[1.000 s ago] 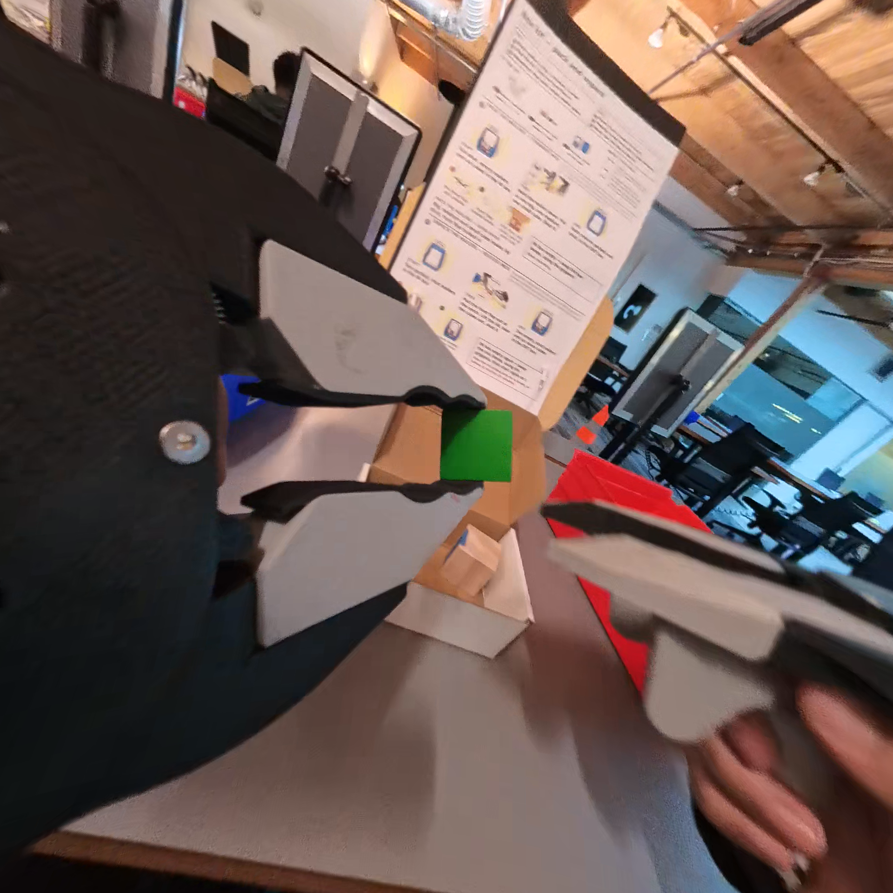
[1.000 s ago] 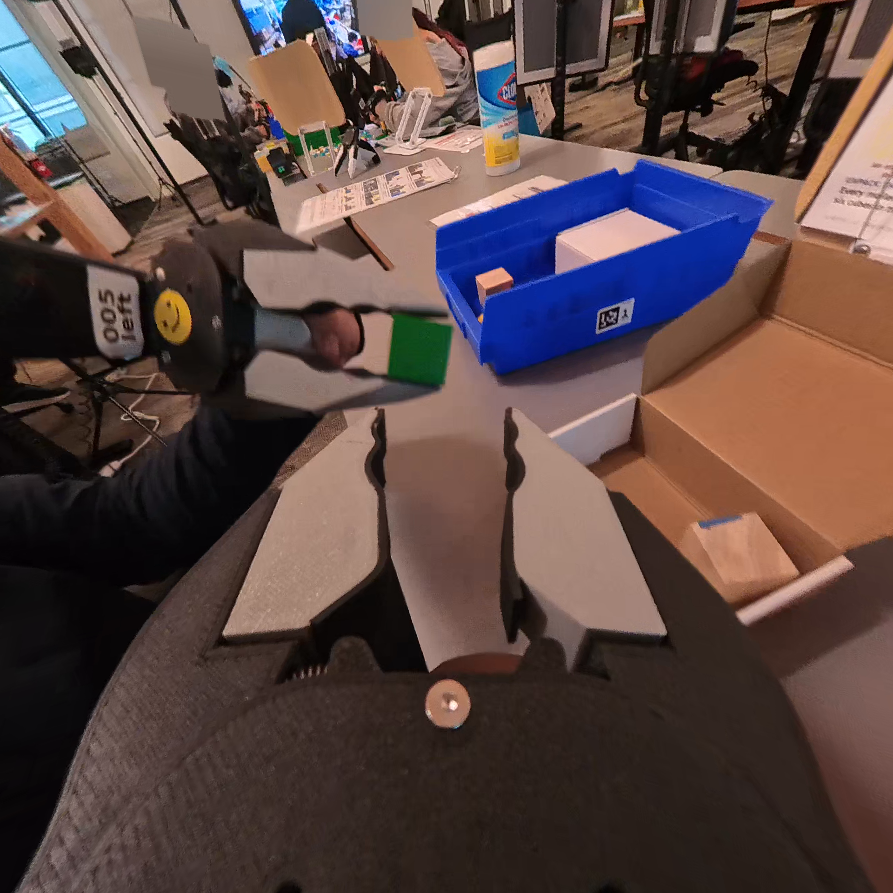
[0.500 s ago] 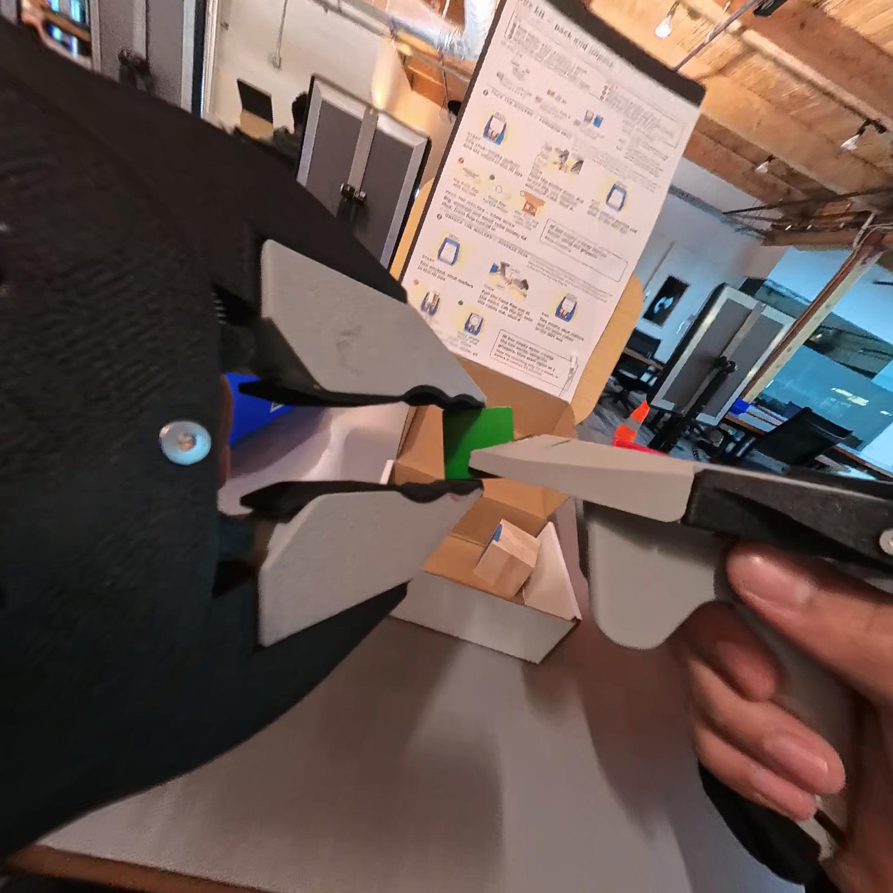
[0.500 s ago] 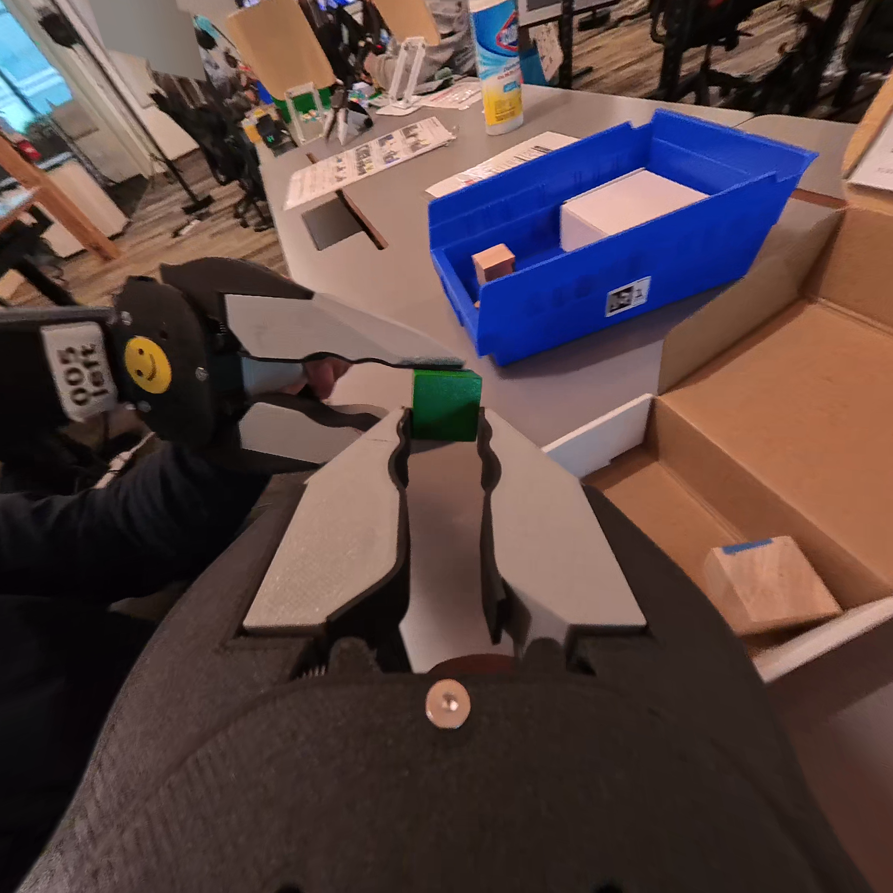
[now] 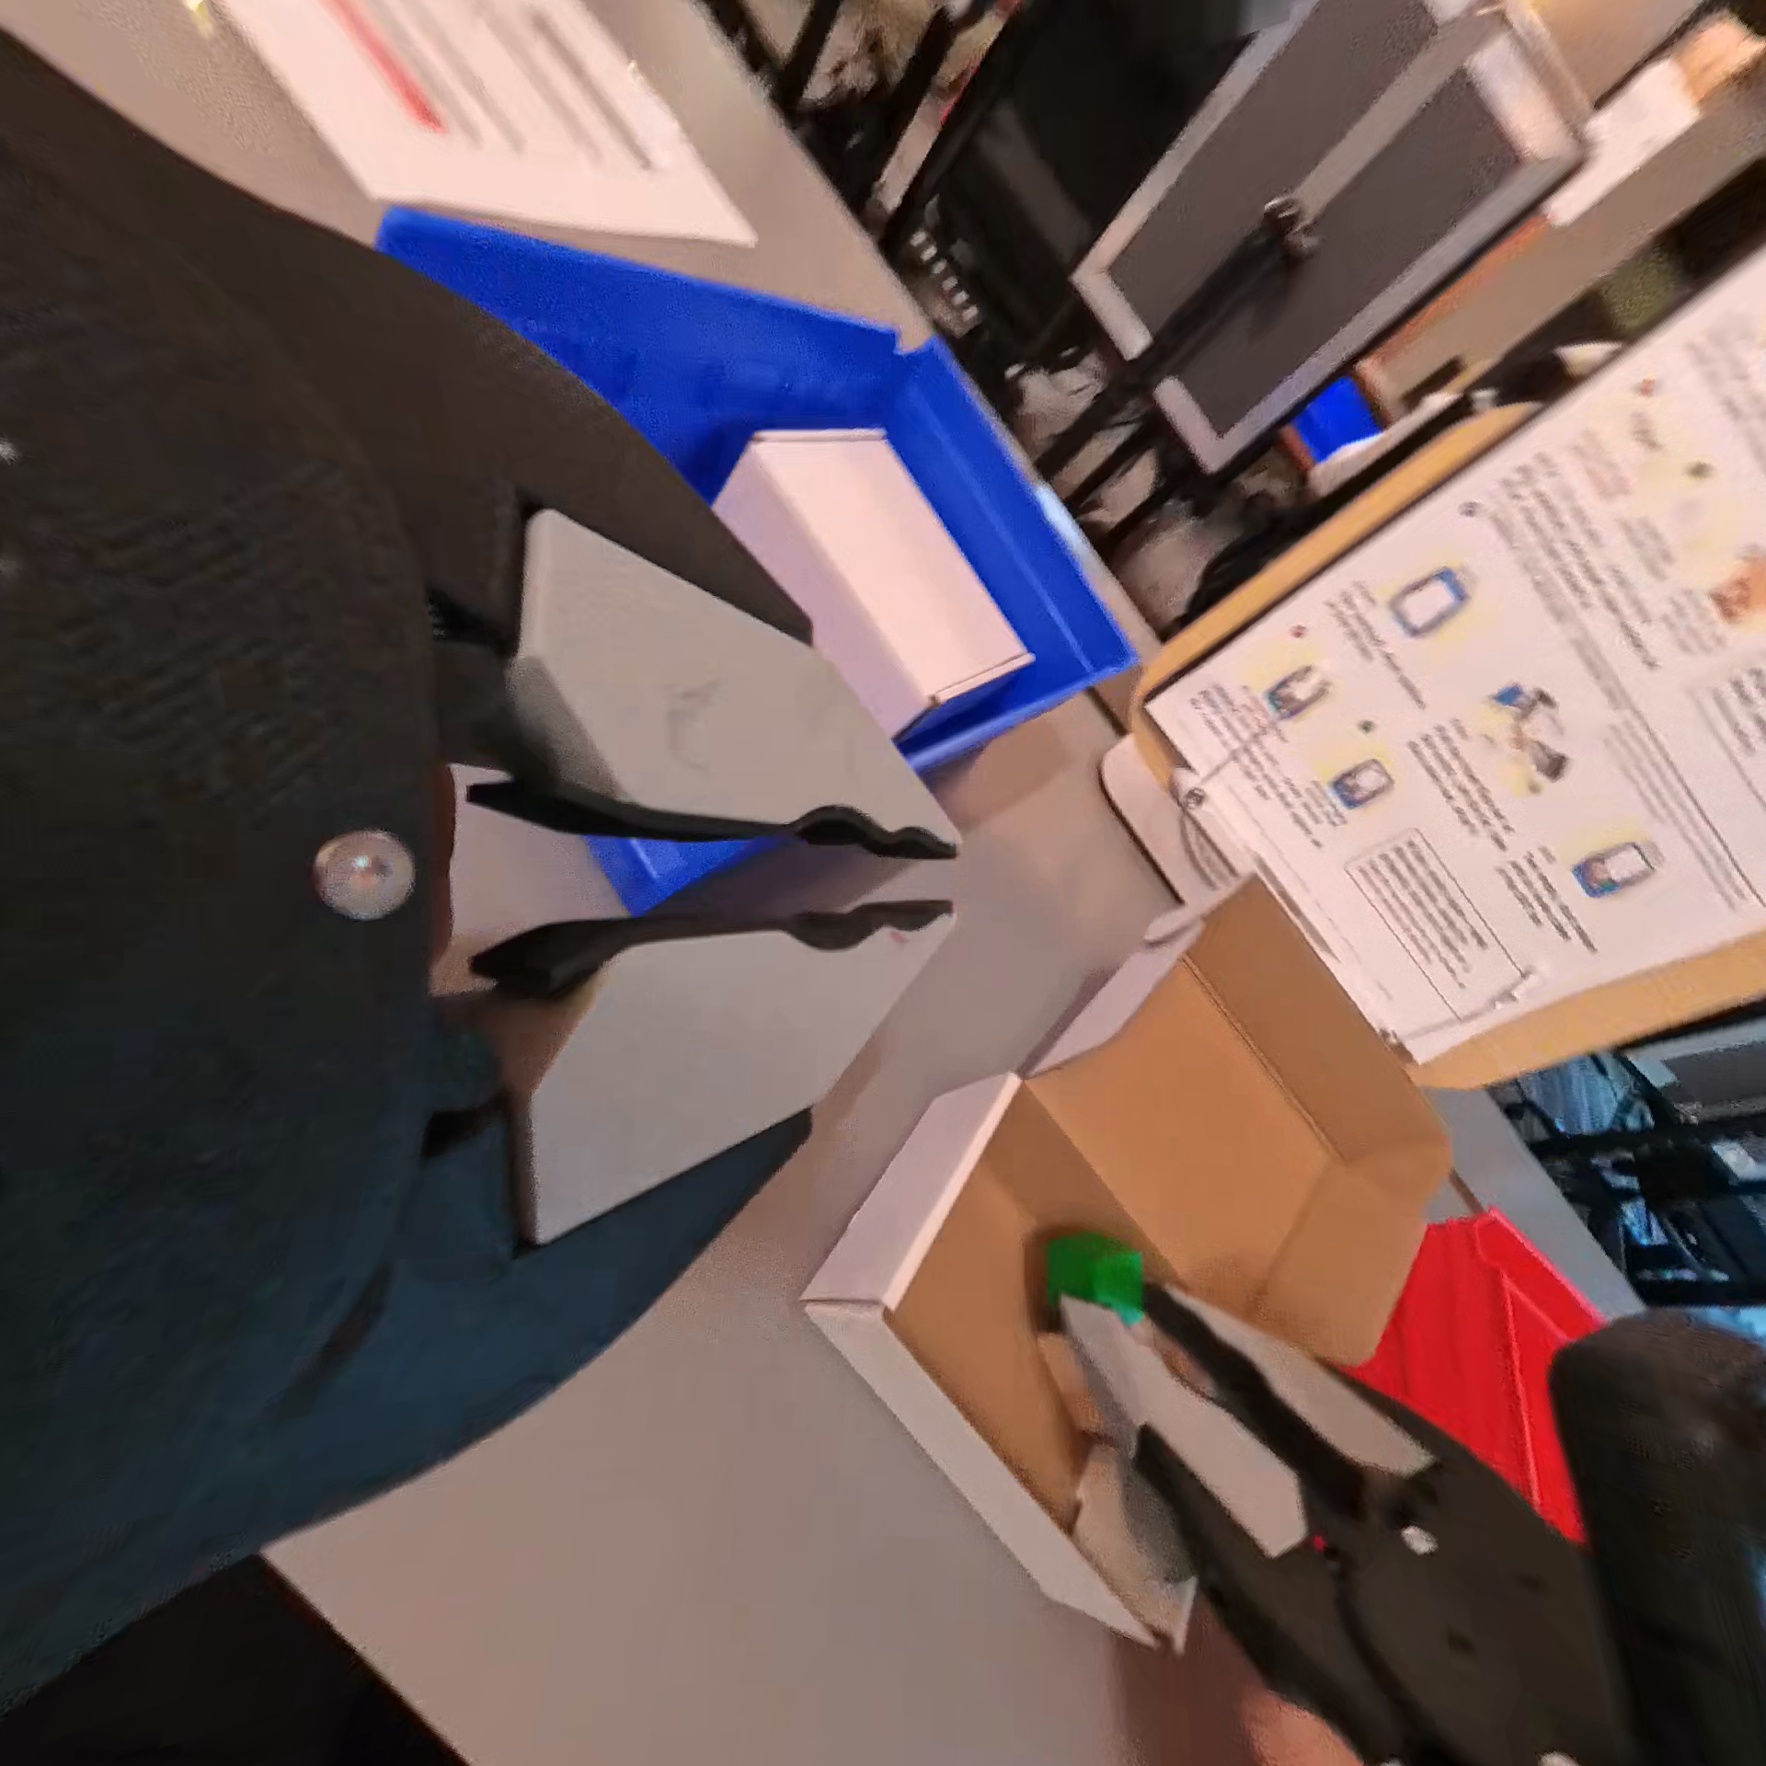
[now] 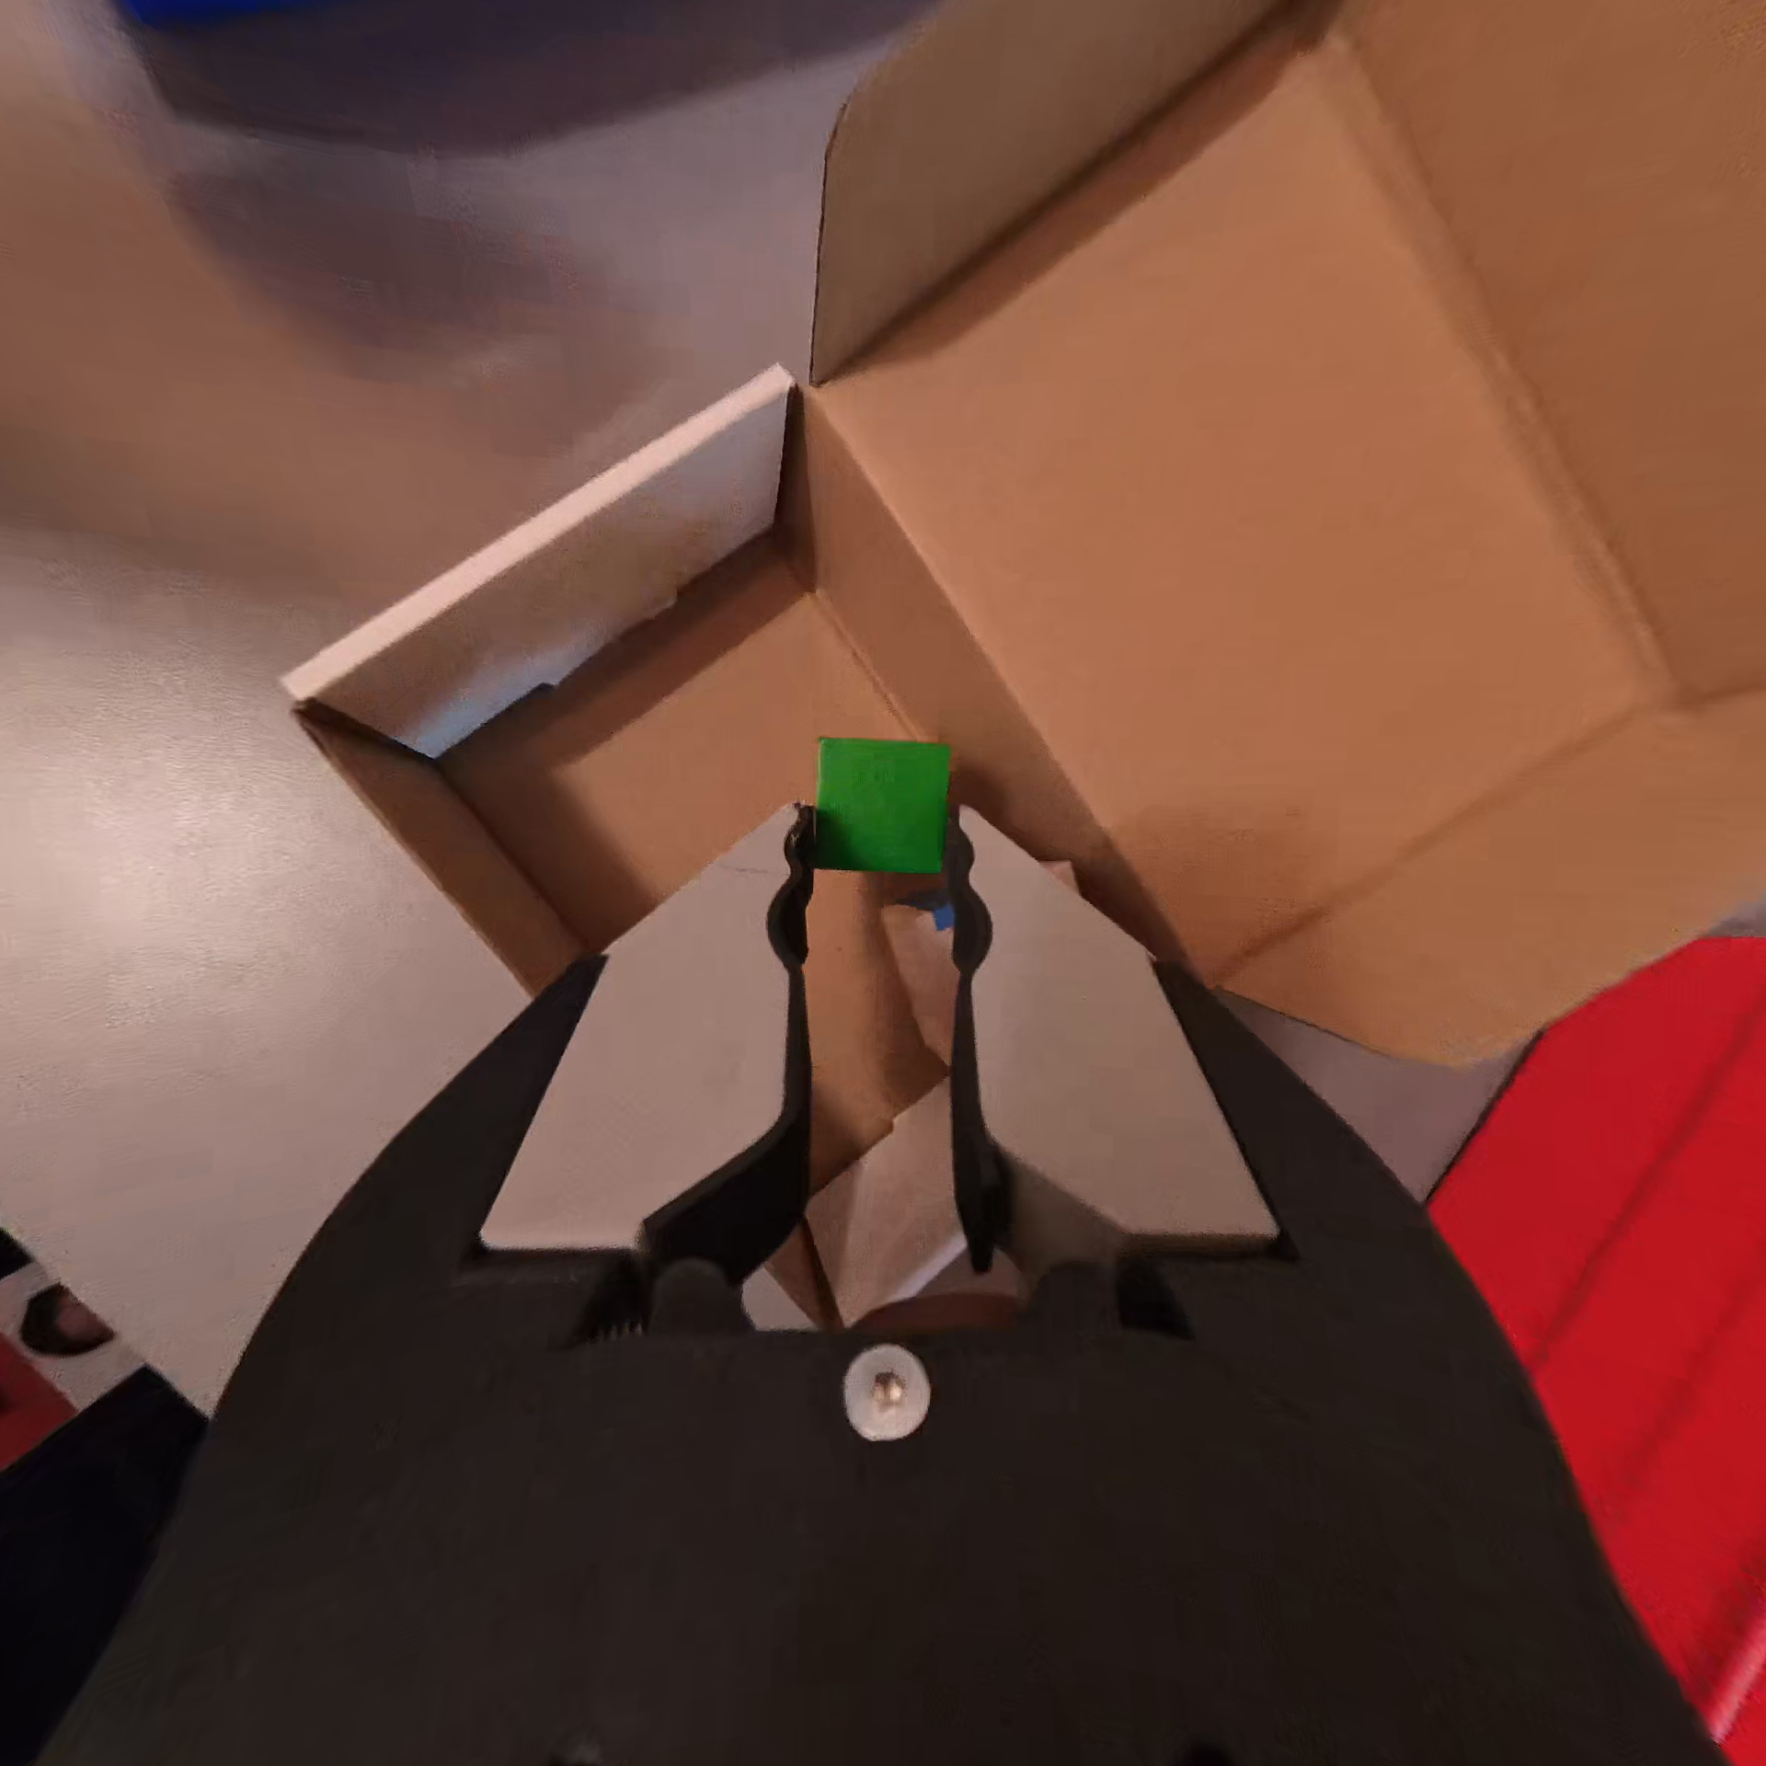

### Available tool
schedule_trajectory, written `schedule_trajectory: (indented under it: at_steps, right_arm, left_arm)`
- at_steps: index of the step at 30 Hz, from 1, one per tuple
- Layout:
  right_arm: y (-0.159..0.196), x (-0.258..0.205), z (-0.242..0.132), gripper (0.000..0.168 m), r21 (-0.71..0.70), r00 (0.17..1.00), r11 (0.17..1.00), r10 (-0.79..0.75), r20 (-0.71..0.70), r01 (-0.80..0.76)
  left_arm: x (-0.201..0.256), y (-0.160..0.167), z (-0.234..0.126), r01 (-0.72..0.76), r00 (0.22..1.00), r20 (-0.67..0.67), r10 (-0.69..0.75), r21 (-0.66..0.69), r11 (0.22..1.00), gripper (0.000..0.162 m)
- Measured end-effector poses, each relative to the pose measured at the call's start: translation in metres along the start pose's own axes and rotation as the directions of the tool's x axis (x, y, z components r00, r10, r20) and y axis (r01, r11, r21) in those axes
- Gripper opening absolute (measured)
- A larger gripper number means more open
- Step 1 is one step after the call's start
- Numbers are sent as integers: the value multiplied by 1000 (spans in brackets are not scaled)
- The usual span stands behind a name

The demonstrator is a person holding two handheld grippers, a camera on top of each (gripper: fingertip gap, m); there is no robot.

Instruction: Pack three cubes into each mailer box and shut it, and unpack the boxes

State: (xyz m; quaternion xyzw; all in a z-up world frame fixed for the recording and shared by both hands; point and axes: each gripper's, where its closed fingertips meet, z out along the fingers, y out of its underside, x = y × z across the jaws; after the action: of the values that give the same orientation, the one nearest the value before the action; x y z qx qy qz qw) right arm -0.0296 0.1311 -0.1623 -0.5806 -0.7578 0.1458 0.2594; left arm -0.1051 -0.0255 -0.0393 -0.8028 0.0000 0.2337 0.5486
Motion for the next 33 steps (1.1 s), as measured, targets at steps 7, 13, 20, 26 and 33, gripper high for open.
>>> schedule_trajectory:
  at_steps: [7,13,20,26,33]
  right_arm:
    - [-10,6,-16,35,145,997,989,9,-73,2]
    - [3,0,-55,32,427,995,900,98,-13,-83]
    - [46,-3,-75,33,451,987,878,136,89,-162]
    - [56,-1,-100,32,508,982,841,150,117,-189]
    - [54,0,-116,32,532,986,831,133,99,-165]
  left_arm:
    - [-60,65,-2,345,936,126,-328,-158,925,34]
    - [-100,101,-19,494,862,219,-457,-158,855,37]
    - [-115,118,23,427,904,180,-388,-347,835,34]
    - [-125,154,68,219,968,69,-241,-700,680,31]
    - [-120,199,83,106,973,-5,-232,-881,461,28]
